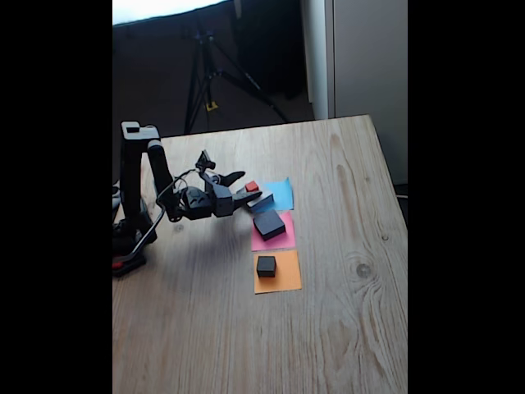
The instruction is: Tower of hanoi
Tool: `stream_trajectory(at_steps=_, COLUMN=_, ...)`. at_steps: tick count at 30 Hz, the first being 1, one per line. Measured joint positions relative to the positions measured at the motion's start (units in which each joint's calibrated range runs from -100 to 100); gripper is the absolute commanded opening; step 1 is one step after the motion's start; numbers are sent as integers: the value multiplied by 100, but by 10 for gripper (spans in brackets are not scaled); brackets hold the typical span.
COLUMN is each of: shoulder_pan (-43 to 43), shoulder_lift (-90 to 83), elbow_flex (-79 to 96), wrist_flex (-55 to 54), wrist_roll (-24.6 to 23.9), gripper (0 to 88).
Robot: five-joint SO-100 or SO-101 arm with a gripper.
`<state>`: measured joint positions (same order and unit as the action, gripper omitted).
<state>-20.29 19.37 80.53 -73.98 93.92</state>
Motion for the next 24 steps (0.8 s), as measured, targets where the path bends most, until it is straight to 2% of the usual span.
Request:
stream_trajectory(at_steps=11, shoulder_pan=-227, shoulder_lift=402, elbow_flex=-35, wrist_flex=-432, wrist_roll=0, gripper=328)
stream_trajectory(at_steps=18, shoulder_pan=-248, shoulder_lift=436, elbow_flex=-52, wrist_flex=-432, wrist_roll=0, gripper=198)
stream_trajectory(at_steps=24, shoulder_pan=-248, shoulder_lift=436, elbow_flex=-70, wrist_flex=-432, wrist_roll=-17, gripper=175)
